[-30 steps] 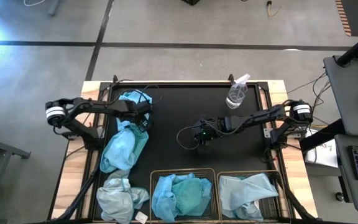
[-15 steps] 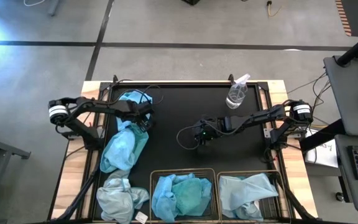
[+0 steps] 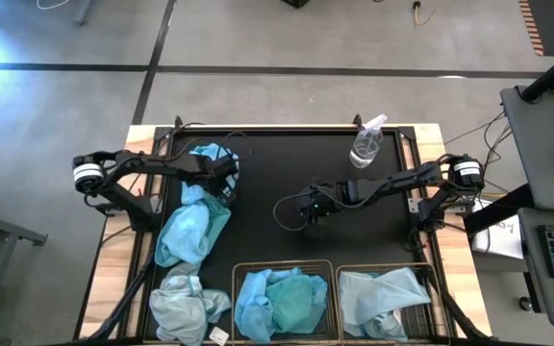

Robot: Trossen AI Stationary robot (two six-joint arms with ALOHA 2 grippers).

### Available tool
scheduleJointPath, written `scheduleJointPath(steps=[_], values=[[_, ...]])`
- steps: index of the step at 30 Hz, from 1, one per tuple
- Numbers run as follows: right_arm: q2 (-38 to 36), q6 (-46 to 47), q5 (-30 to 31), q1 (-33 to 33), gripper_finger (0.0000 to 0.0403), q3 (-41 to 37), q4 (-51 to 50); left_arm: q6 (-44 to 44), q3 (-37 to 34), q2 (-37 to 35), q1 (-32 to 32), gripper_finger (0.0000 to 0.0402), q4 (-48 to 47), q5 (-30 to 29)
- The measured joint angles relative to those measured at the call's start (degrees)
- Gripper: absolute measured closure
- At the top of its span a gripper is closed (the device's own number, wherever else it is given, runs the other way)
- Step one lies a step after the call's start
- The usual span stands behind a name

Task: Sort microfiber towel by color & place in baskets
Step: Put the blue towel into the left wire basket

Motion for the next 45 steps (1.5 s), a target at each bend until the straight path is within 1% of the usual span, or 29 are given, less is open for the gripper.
scheduleJointPath(steps=[3, 5, 11, 13, 23, 27, 30, 33, 37, 41, 45], values=[[0.0, 0.3, 0.0, 0.0, 0.0268, 0.0, 0.1, 0.5, 2.5, -0.7, -1.8, 0.0400, -0.3, 6.4], [0.0, 0.9, 0.0, 0.0, 0.0268, 0.1, 0.2, 1.1, 5.1, -1.7, -3.5, 0.0401, -0.3, 7.4], [0.0, 2.3, 0.0, 0.0, 0.0268, 0.1, 0.3, 3.6, 16.5, -4.5, -9.6, 0.0401, -5.8, 7.2], [0.0, 2.3, 0.0, 0.0, 0.0268, 0.1, 0.3, 3.9, 20.4, -5.0, -11.9, 0.0401, -7.3, 6.2], [0.0, 2.0, 0.1, 0.0, 0.0268, 0.1, 0.3, 5.2, 41.0, -5.1, -23.5, 0.0401, -16.5, 6.1], [0.0, 2.1, 0.1, 0.0, 0.0268, 0.1, 0.3, 4.9, 49.0, -4.9, -27.2, 0.0401, -18.3, 6.0], [0.0, 2.2, 0.1, 0.0, 0.0268, 0.1, 0.4, 4.5, 53.9, -4.7, -30.1, 0.0402, -18.0, 5.9], [0.0, 2.9, 0.1, 0.0, 0.0268, 0.1, 0.5, 3.7, 56.5, -4.4, -33.3, 0.0402, -16.9, 5.6], [0.0, 2.9, 0.1, 0.0, 0.0268, 0.1, 0.5, 3.0, 57.7, -2.8, -38.6, 0.0402, -14.2, 4.6], [0.0, 2.6, 0.1, 0.0, 0.0268, 0.1, 0.5, 3.0, 58.4, -0.2, -44.5, 0.0402, -10.8, 4.7], [0.0, 2.6, 0.1, 0.0, 0.0268, 0.1, 0.6, 3.0, 60.7, 3.3, -50.3, 0.0401, -8.1, 4.3]])
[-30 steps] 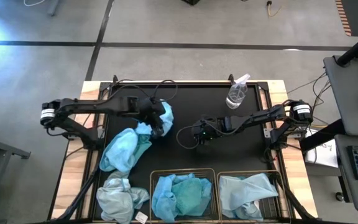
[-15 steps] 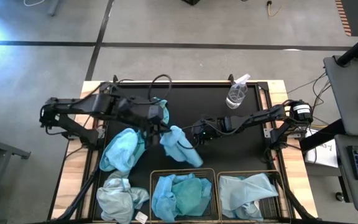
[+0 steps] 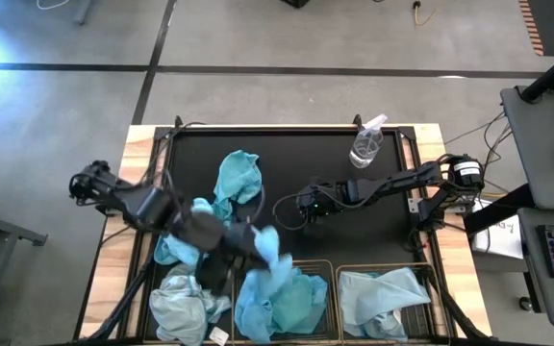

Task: Sort microfiber towel by color & place in baskets
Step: Put the blue towel into the left wire basket

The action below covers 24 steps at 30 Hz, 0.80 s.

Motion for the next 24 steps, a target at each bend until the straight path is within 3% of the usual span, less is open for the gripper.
scheduleJointPath(steps=[7, 17, 19, 24], values=[[0.0, 0.0, 0.0, 0.0, 0.0268, 0.0, 0.2, 0.2, 10.3, 8.8, -7.5, 0.0401, -1.5, -4.1], [0.0, 0.4, 0.0, 0.0, 0.0268, 0.0, 1.5, -2.4, 32.9, 25.4, -12.1, 0.0401, -27.5, -19.0], [0.0, 0.4, 0.0, 0.0, 0.0268, 0.0, 1.6, -4.1, 31.7, 25.9, -12.3, 0.0401, -28.3, -22.3], [0.0, 0.6, -0.1, 0.0, 0.0268, 0.0, 2.0, -10.1, 26.4, 25.1, -12.4, 0.0401, -28.5, -21.6]])
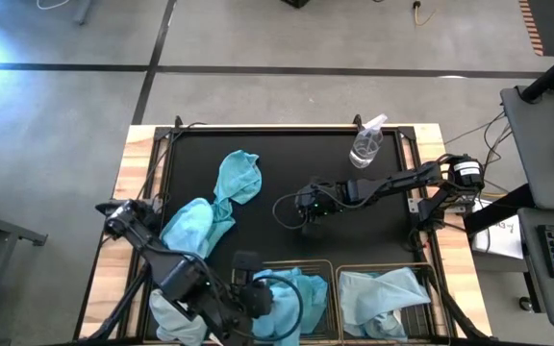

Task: Sort microfiber towel by color & place in baskets
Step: Put the blue towel into the left wire basket

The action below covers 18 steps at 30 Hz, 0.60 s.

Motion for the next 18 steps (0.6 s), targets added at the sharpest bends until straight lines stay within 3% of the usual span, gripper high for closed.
scheduleJointPath(steps=[9, 18], values=[[0.0, 0.5, 0.0, 0.1, 0.0268, 0.0, 0.3, -3.3, -5.7, -0.1, 0.0, 0.0391, 4.9, 1.2], [0.0, 0.6, 0.0, 0.2, 0.0268, 0.0, 0.4, -3.4, -7.8, -0.1, 2.1, 0.0330, 1.8, 2.8]])
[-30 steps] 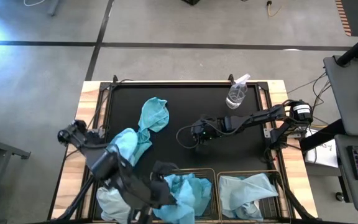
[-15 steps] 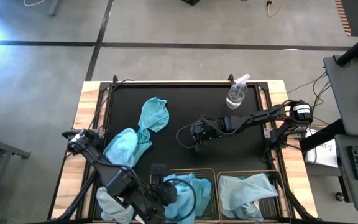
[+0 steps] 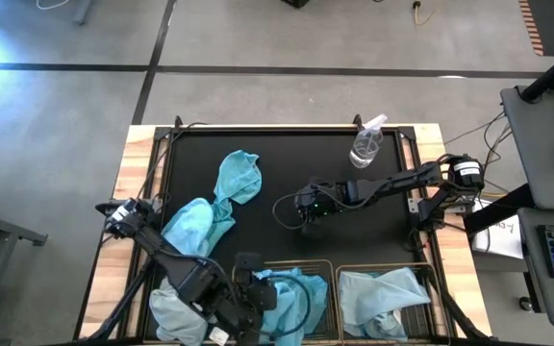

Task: Sort microfiber towel by color & place in baskets
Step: Put the blue towel into the left wire basket

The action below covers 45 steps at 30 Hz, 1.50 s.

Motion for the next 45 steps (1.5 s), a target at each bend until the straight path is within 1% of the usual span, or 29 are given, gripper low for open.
scheduleJointPath(steps=[4, 8, 11, 13, 15, 18, 22, 23, 24, 29, 31, 34, 36, 39, 43, 45], values=[[0.0, 0.0, 0.0, 0.0, 0.0268, 0.0, 0.1, 2.3, 0.0, 0.0, 2.7, 0.0299, -0.9, 0.2], [0.0, -0.1, 0.0, 0.0, 0.0268, 0.0, 0.1, 6.2, -1.1, 0.0, 6.0, 0.0272, 0.6, 2.7], [0.0, -0.1, 0.0, 0.0, 0.0268, 0.0, 0.1, 7.6, -1.8, 0.0, 8.1, 0.0257, 1.2, 4.2], [0.0, -0.2, 0.0, 0.0, 0.0268, 0.0, 0.1, 8.0, -1.8, 0.0, 8.8, 0.0252, -0.5, 4.1], [0.0, -0.2, 0.0, 0.0, 0.0268, 0.0, 0.0, 7.8, -1.5, -0.3, 8.8, 0.0251, -4.8, 3.8], [0.0, -0.2, 0.0, 0.0, 0.0268, 0.0, 0.0, 5.0, -1.0, -1.8, 8.7, 0.0251, -11.2, -0.3], [0.0, -0.2, 0.0, 0.0, 0.0268, 0.0, -0.1, -4.0, -1.5, -4.2, 8.2, 0.0251, -21.8, -6.3], [0.0, -0.2, 0.0, 0.0, 0.0268, 0.0, 0.0, -6.4, -2.1, -4.8, 8.1, 0.0251, -24.0, -7.4], [0.0, -0.2, 0.0, 0.0, 0.0268, 0.0, 0.0, -8.4, -3.1, -5.6, 7.9, 0.0251, -24.3, -8.1], [0.0, -0.2, 0.0, 0.0, 0.0268, -0.1, 0.0, -12.0, -11.8, -11.4, 6.9, 0.0251, -21.5, -9.3], [0.0, -0.2, 0.0, 0.0, 0.0268, -0.1, 0.0, -14.2, -16.6, -13.5, 6.8, 0.0251, -21.2, -10.4], [0.0, -0.2, 0.0, 0.0, 0.0268, -0.1, 0.0, -15.2, -24.9, -17.2, 6.8, 0.0251, -17.2, -11.7], [0.0, -0.2, 0.0, 0.0, 0.0268, -0.1, 0.0, -14.1, -30.8, -19.9, 7.2, 0.0251, -12.2, -12.5], [0.0, -0.1, 0.0, 0.0, 0.0268, -0.1, 0.0, -10.0, -39.8, -23.7, 8.9, 0.0251, -2.0, -13.9], [0.0, 1.4, 0.0, 0.0, 0.0268, -0.1, 0.0, -1.4, -51.3, -29.4, 14.0, 0.0251, 13.3, -14.0], [0.0, 1.4, 0.0, 0.1, 0.0268, -0.1, -0.1, 1.3, -56.6, -31.8, 17.4, 0.0251, 19.1, -12.5]])
